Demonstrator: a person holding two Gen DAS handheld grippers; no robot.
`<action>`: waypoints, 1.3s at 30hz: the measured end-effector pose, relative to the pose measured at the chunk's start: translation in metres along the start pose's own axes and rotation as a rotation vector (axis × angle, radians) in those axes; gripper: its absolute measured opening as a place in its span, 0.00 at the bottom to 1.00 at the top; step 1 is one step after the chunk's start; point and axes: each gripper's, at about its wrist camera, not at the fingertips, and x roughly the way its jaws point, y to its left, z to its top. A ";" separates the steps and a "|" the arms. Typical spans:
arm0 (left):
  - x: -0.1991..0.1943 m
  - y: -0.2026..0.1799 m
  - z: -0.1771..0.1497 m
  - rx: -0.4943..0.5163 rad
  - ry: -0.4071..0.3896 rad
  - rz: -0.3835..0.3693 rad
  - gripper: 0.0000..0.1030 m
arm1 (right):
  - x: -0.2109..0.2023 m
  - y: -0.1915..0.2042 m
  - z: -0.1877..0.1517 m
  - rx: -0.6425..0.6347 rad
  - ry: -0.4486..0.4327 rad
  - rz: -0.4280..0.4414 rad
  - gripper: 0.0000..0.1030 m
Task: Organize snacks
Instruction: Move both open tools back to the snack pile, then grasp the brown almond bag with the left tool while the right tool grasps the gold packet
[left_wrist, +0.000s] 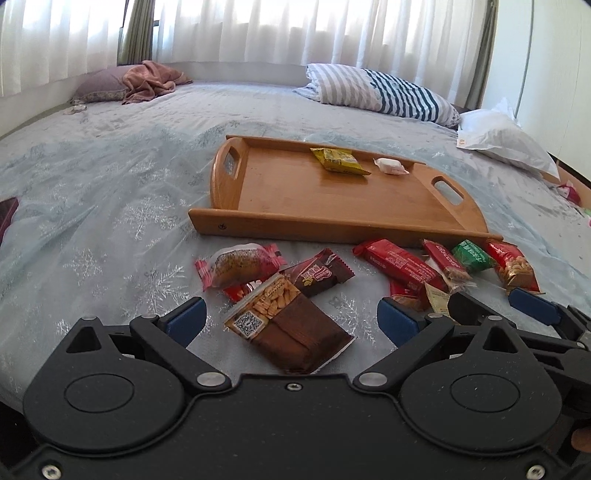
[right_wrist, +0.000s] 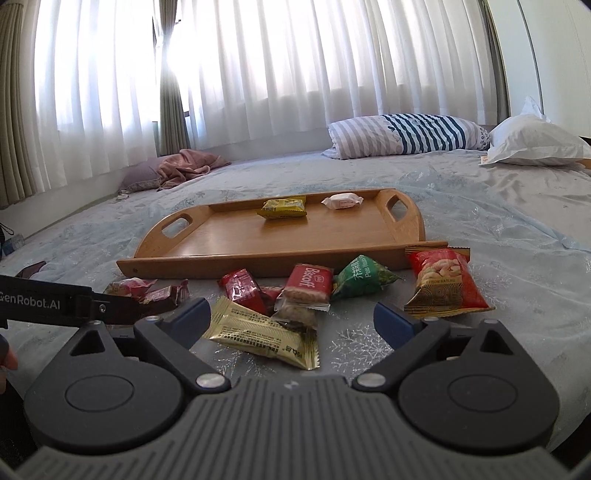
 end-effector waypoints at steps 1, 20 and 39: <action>0.001 0.000 -0.001 -0.010 0.003 0.001 0.95 | 0.000 0.000 -0.001 0.008 -0.001 -0.002 0.96; 0.027 -0.013 -0.005 0.010 0.019 0.017 0.62 | 0.009 0.011 -0.007 0.010 0.040 0.001 0.80; 0.017 -0.006 -0.009 0.053 0.015 0.034 0.69 | 0.010 0.030 -0.019 -0.105 0.006 -0.056 0.82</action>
